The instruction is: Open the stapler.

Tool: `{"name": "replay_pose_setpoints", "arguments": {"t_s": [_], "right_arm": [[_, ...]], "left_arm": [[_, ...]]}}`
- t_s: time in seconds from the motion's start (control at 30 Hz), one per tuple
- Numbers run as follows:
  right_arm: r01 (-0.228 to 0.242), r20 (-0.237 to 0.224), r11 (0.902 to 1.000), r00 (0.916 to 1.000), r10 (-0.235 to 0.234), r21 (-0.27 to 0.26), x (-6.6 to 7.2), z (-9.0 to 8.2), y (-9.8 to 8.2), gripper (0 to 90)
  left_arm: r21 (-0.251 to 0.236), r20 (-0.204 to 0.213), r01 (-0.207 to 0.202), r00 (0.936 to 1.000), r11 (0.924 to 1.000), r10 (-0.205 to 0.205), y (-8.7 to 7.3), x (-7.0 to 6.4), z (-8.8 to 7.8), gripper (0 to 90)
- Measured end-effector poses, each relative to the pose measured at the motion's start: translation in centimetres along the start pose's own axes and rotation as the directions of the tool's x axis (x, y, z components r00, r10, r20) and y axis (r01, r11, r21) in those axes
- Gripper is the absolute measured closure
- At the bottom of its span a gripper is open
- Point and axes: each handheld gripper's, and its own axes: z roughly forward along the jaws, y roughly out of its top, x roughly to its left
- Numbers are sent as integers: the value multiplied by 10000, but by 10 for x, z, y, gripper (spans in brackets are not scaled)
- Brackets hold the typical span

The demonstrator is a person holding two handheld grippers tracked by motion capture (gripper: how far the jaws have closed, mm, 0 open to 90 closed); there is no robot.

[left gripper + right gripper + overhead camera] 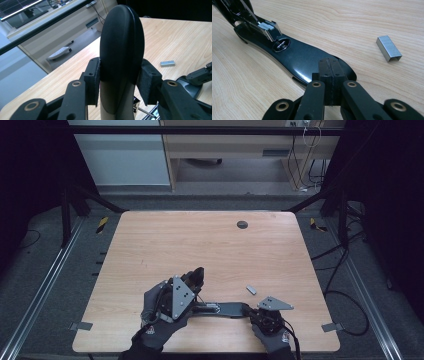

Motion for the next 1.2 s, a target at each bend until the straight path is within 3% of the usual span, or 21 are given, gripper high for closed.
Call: {"name": "replay_pose_setpoints", "arguments": {"t_s": [0.37, 0.9, 1.17, 1.2], "right_arm": [[-18, 4, 10000, 10000, 18, 7, 0, 0, 0, 900], [-34, -23, 10000, 10000, 34, 3, 0, 0, 0, 900], [-6, -30, 10000, 10000, 6, -5, 0, 0, 0, 900], [2, -33, 10000, 10000, -2, -7, 0, 0, 0, 900]], "left_arm": [[-320, -259, 940, 9952, 9951, -948, -13, 23, -18, 578], [-458, -354, 1301, 9906, 9904, -1318, -20, 30, -24, 581], [-607, -391, 1731, 9837, 9830, -1756, -28, 38, -30, 579], [-692, -381, 1902, 9804, 9793, -1931, -31, 41, -32, 579]]}}
